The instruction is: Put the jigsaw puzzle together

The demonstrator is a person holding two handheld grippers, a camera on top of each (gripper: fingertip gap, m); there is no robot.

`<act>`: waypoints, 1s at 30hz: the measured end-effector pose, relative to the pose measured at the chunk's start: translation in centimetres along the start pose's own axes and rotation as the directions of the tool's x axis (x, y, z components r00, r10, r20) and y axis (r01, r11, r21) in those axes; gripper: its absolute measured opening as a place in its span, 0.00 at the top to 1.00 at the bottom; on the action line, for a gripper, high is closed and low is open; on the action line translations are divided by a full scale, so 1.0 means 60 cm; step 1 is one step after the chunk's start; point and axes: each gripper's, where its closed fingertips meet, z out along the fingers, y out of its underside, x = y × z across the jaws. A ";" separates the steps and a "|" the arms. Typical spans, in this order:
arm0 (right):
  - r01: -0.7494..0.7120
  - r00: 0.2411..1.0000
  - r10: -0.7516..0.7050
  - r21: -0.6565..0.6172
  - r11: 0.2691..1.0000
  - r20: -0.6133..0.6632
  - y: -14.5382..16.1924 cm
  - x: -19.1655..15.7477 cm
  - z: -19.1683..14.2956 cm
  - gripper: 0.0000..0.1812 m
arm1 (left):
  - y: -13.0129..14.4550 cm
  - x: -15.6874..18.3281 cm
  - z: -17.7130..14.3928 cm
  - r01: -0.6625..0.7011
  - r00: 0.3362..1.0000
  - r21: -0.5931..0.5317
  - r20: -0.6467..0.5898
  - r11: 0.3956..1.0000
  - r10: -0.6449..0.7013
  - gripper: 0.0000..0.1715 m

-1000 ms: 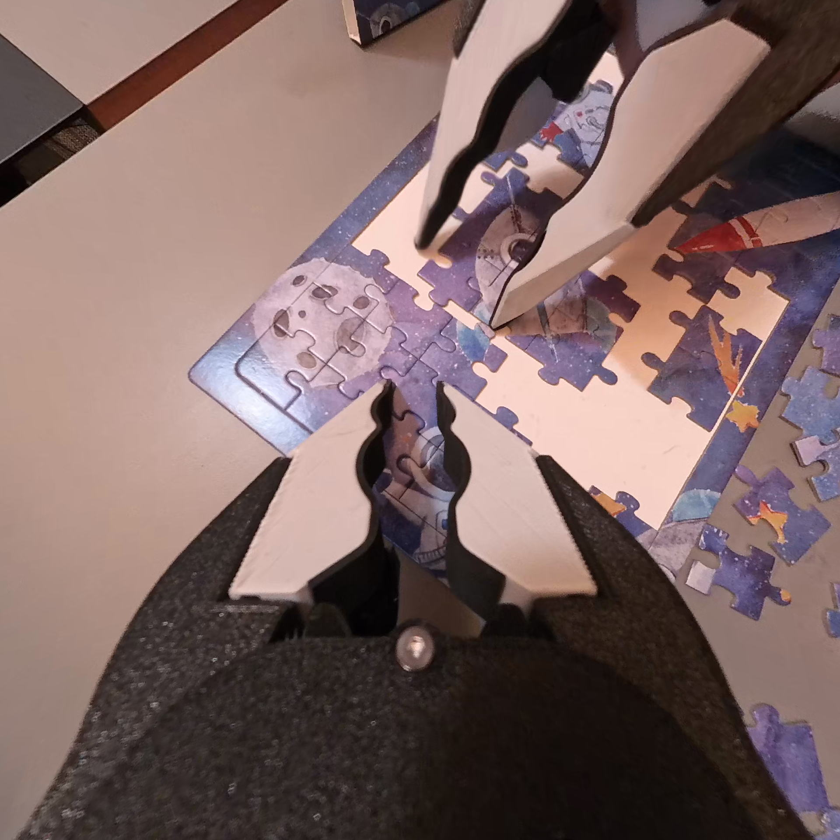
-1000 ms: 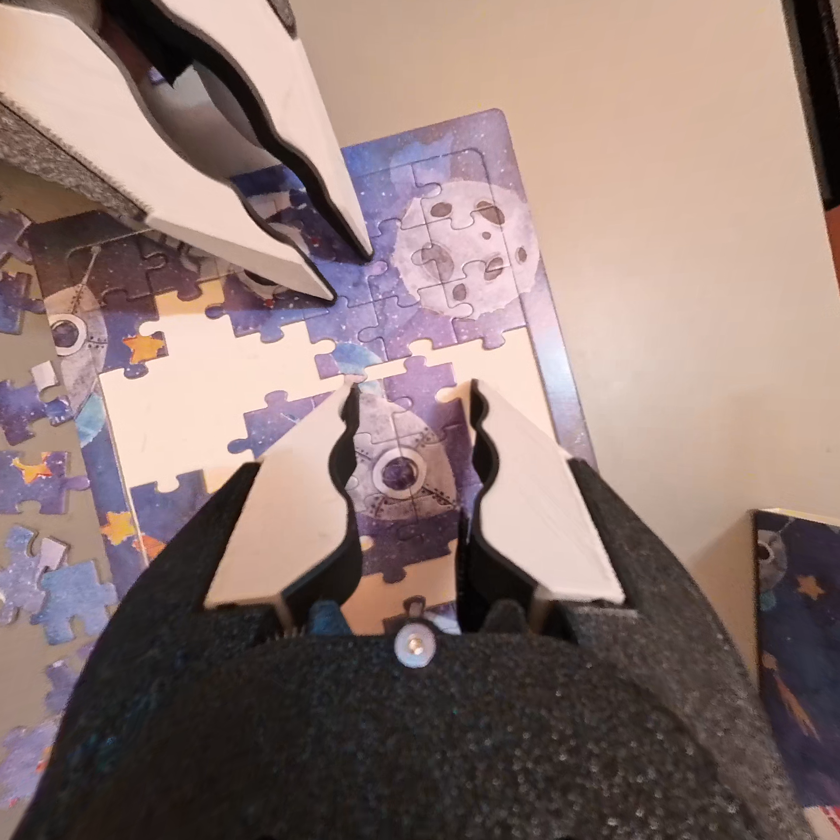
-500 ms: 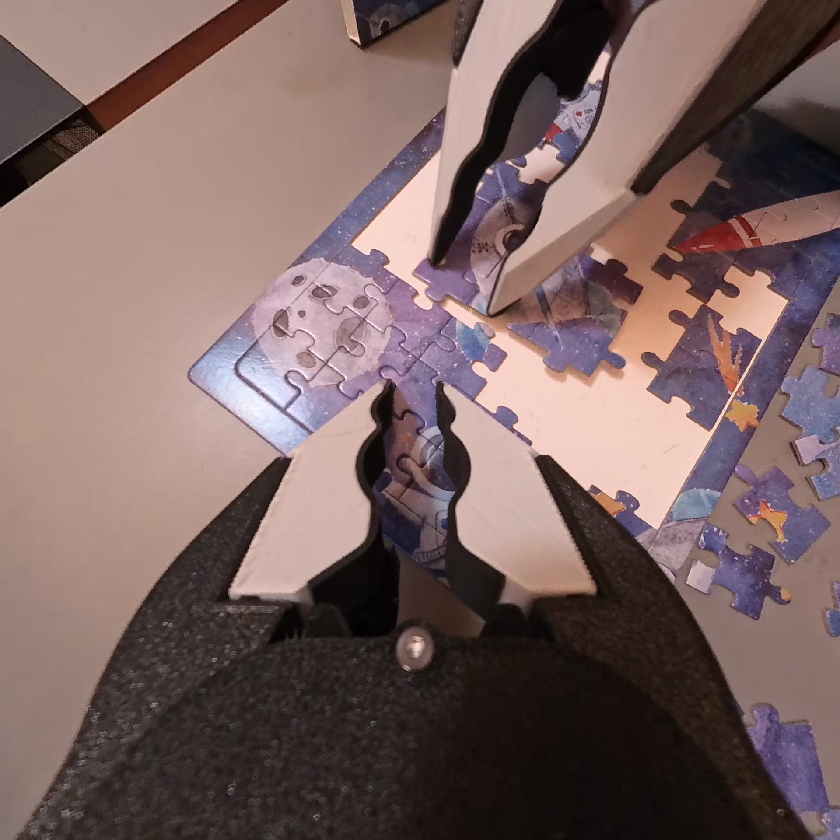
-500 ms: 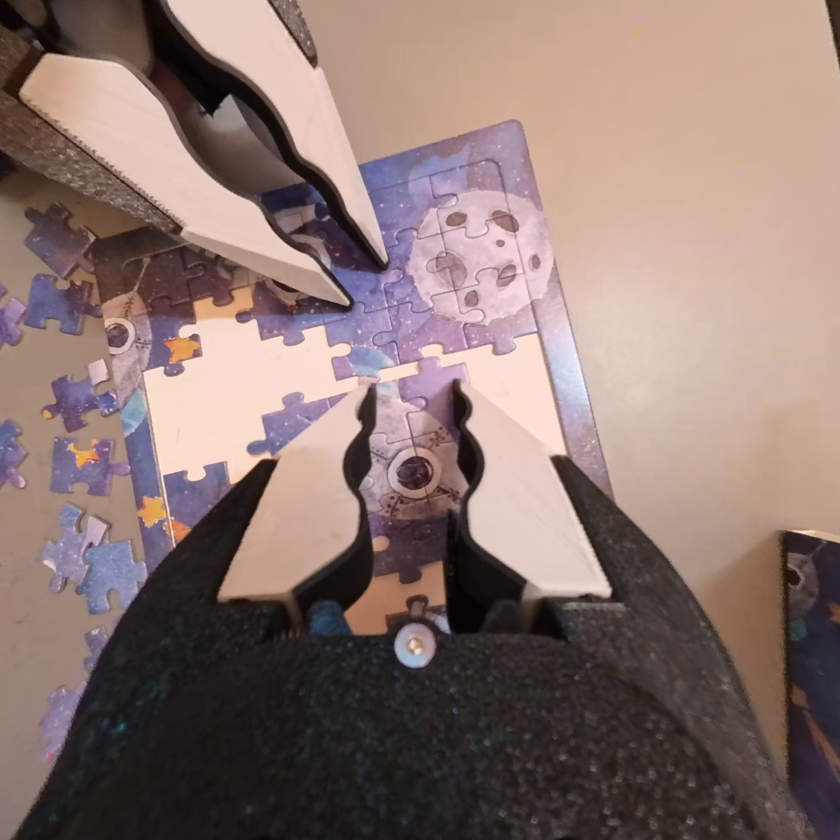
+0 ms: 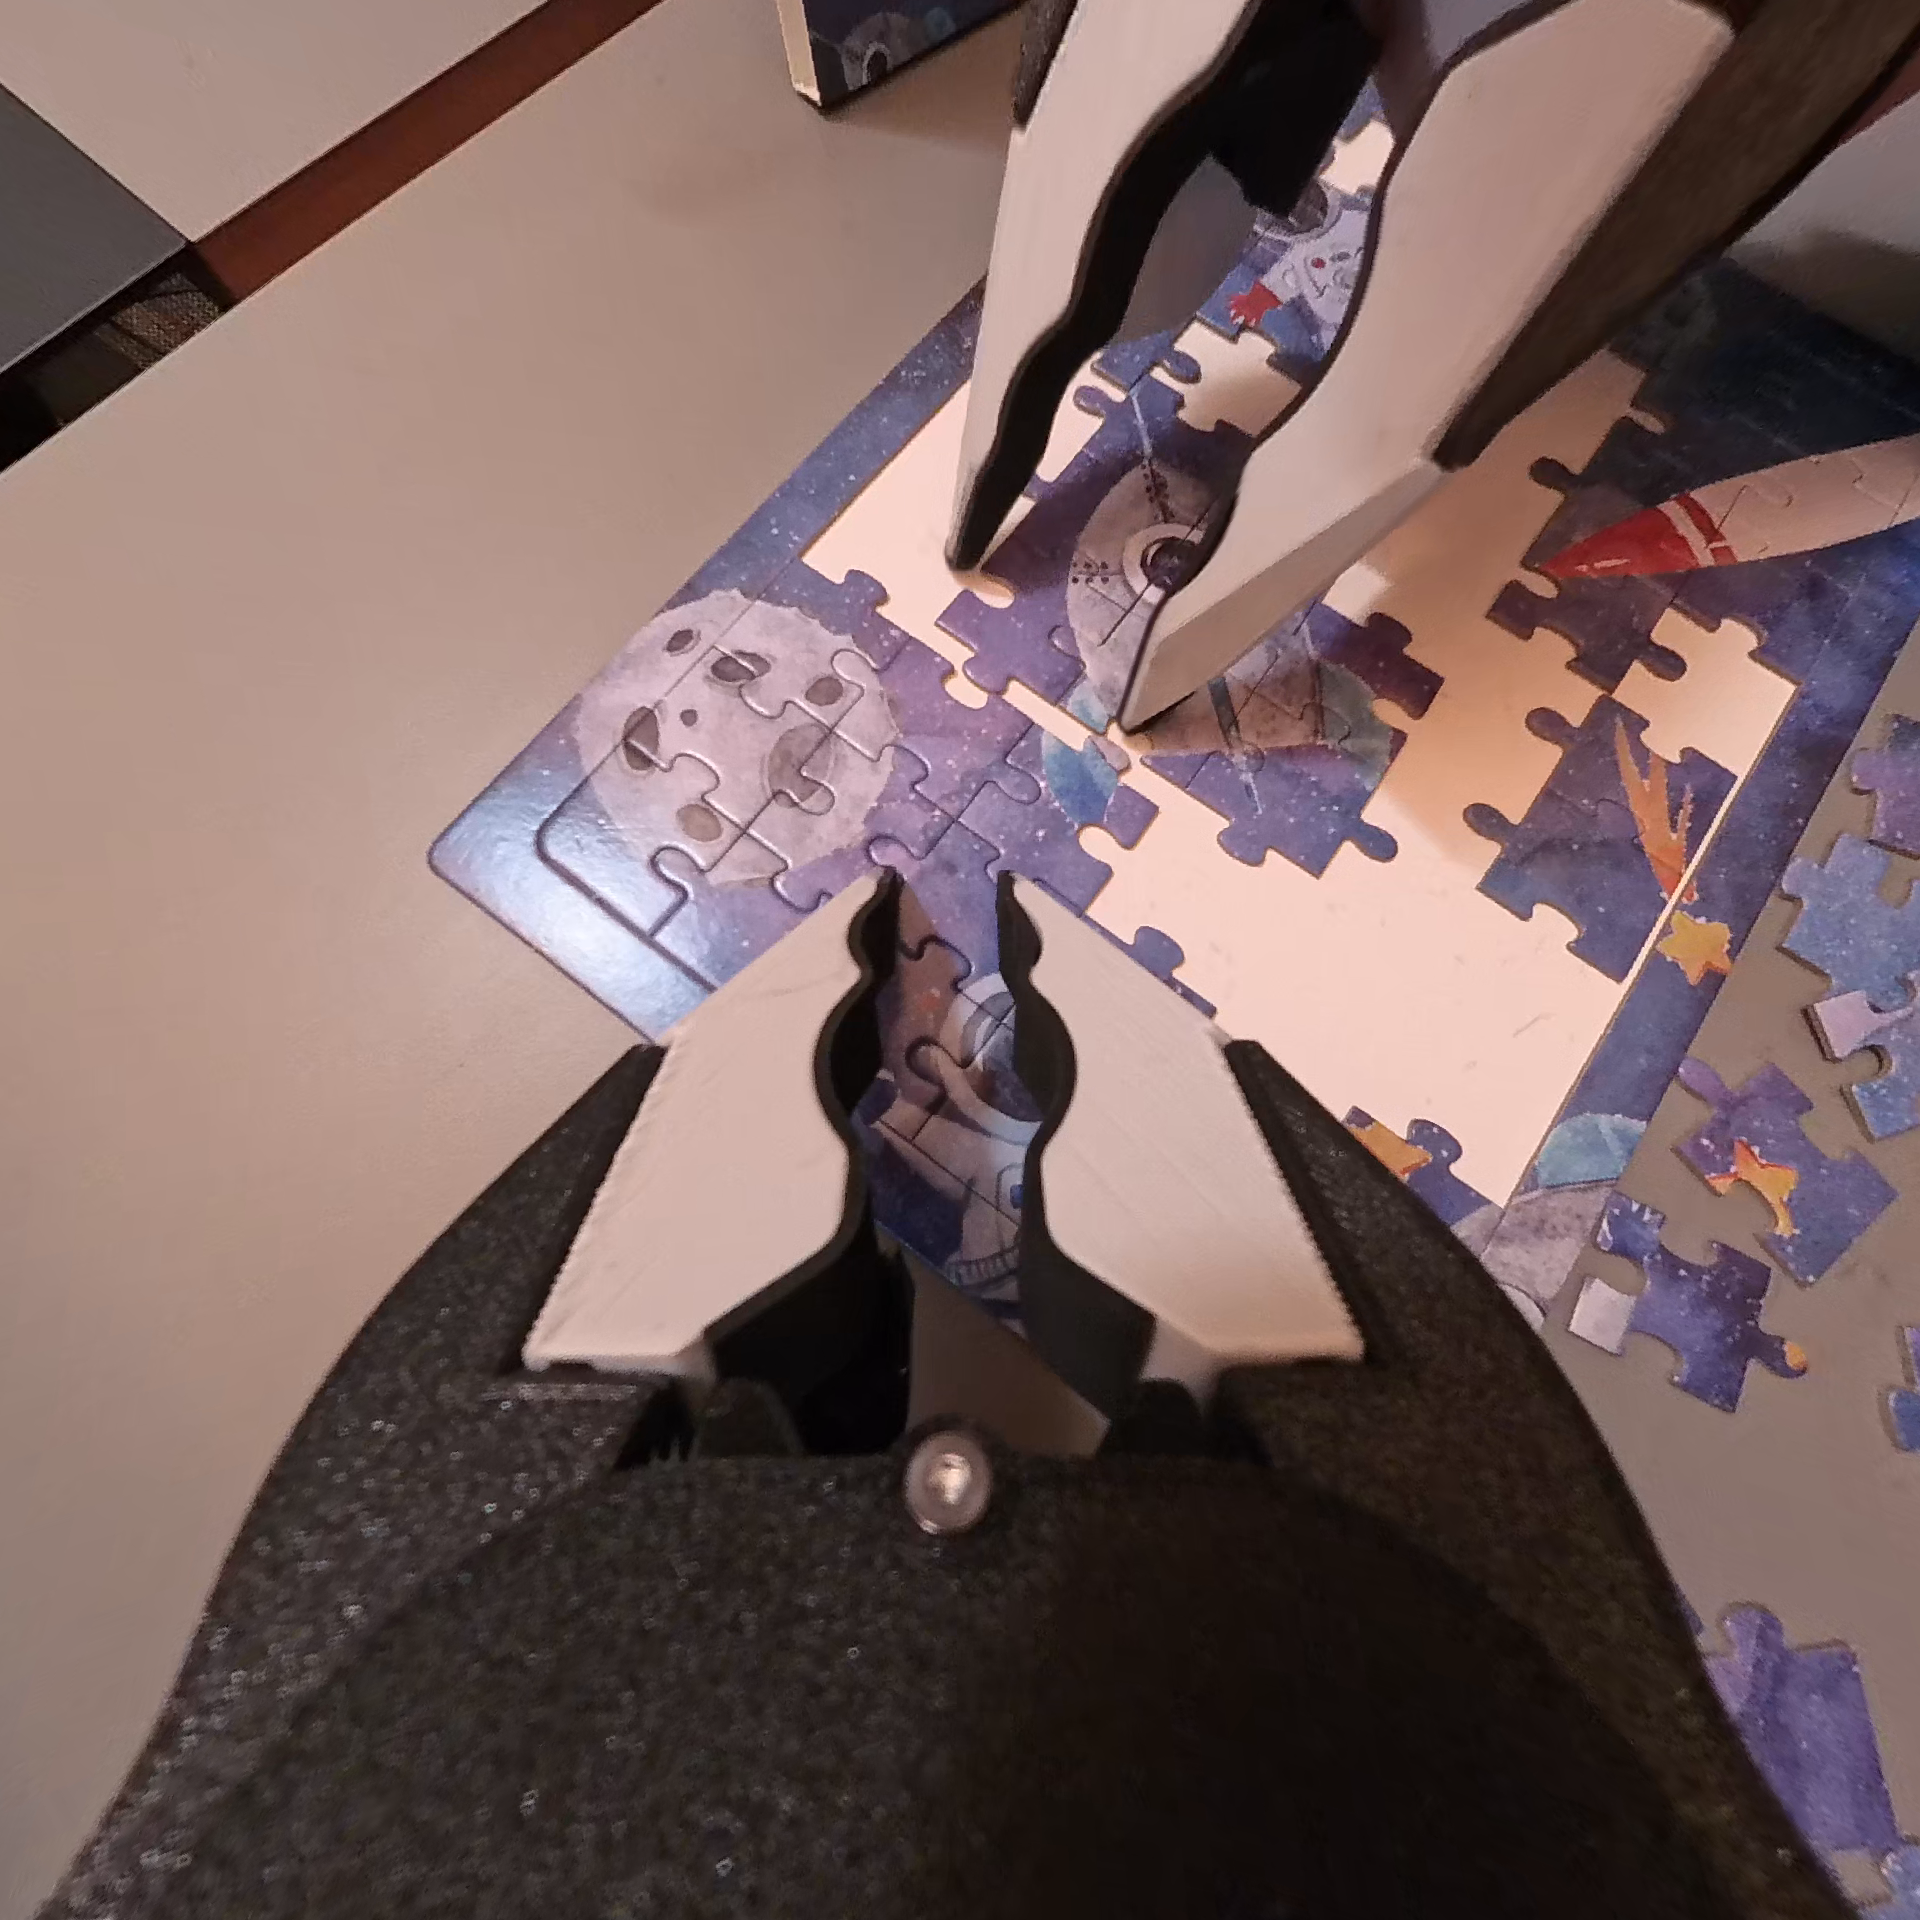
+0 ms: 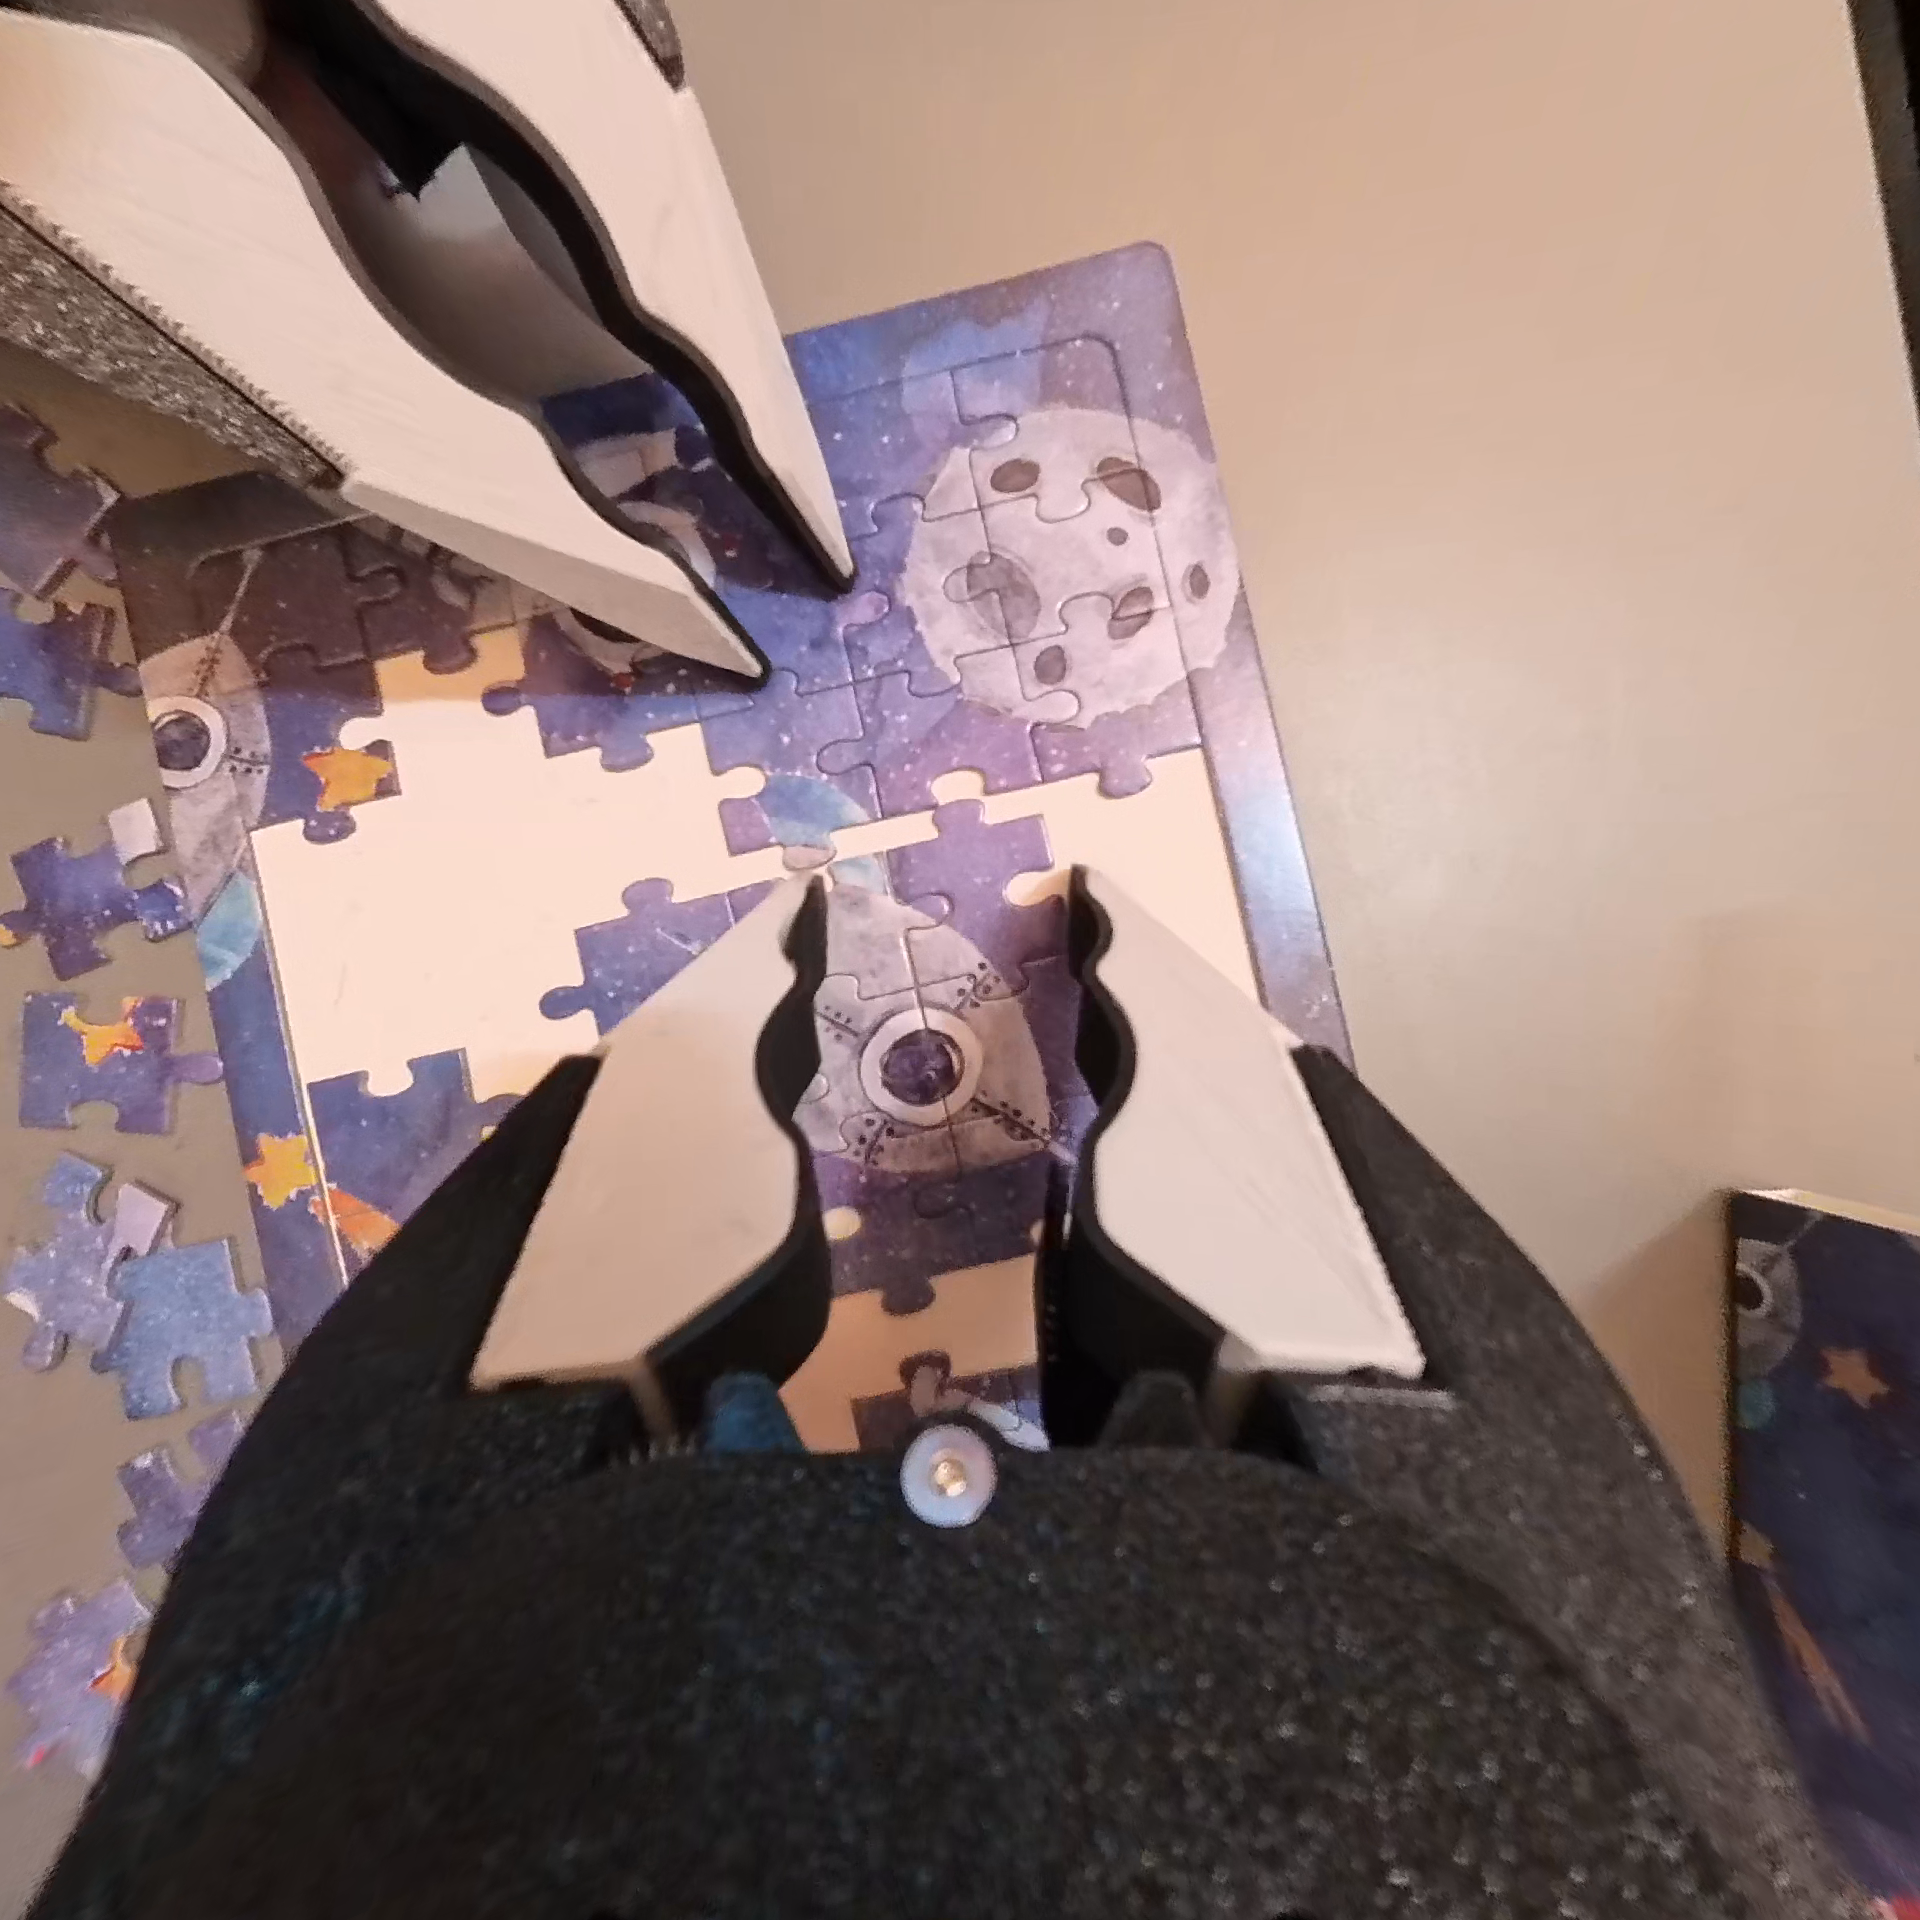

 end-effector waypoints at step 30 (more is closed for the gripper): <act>0.066 0.997 -0.045 -0.360 0.931 0.065 -0.010 -0.002 0.004 0.75 | -0.001 0.000 0.001 0.015 1.000 0.005 -0.014 1.000 -0.014 0.89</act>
